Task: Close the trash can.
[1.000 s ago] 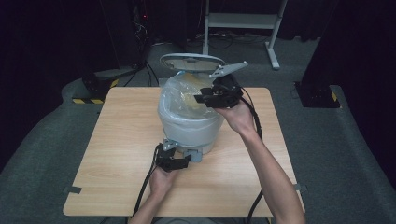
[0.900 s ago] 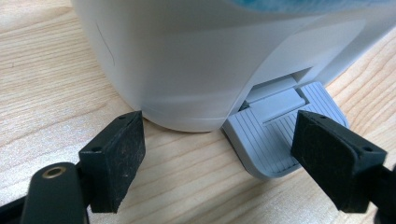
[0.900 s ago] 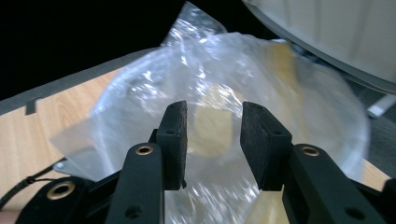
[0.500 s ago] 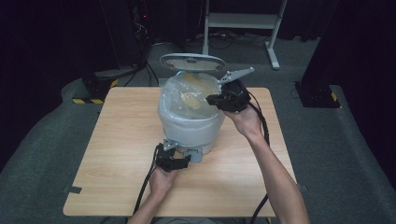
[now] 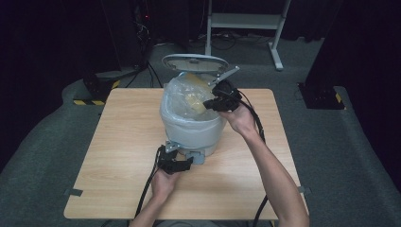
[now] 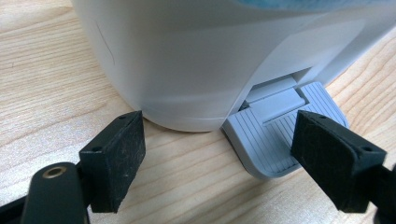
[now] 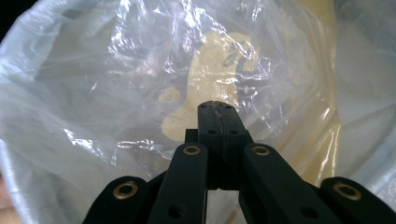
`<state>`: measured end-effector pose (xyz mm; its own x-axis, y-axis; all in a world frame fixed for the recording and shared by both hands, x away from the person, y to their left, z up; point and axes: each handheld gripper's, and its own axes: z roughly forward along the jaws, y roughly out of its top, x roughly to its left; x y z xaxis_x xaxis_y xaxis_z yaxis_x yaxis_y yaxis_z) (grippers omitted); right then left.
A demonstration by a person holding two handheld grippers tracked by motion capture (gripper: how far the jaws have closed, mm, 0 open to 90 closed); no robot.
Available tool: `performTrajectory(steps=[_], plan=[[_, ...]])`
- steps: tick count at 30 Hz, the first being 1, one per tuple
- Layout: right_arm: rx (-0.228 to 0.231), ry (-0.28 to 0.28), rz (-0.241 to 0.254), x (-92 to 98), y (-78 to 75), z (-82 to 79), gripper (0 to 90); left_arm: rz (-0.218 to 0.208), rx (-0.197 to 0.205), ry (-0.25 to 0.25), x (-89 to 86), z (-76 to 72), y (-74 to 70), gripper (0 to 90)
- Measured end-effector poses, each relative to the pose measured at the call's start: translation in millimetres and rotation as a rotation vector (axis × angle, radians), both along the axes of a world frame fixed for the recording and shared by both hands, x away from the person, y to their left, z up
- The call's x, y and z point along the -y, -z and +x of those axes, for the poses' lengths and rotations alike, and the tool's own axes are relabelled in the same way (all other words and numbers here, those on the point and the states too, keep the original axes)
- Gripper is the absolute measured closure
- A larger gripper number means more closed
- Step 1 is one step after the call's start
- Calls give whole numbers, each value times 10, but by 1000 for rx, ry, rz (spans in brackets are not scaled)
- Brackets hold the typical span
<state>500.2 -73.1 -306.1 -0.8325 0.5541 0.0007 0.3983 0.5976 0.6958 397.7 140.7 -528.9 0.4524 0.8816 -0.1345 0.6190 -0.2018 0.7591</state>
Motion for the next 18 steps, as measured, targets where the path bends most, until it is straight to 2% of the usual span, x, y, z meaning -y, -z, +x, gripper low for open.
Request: performTrajectory(steps=[2,4,6,8,14,18], plan=[[17,-2,27,19,-32,-21,883,-1,0,0,0,0,0,177],[44,12,51,53,-92,-71,824,-1,0,-1,0,0,0,177],[77,34,77,107,-164,-121,748,0,0,0,0,0,0,177],[110,68,99,177,-241,-162,722,0,1,-1,1,0,0,177],[179,124,110,318,-382,-209,691,0,1,-1,1,0,0,177],[171,149,79,318,-362,-159,677,0,0,-1,1,0,0,177]])
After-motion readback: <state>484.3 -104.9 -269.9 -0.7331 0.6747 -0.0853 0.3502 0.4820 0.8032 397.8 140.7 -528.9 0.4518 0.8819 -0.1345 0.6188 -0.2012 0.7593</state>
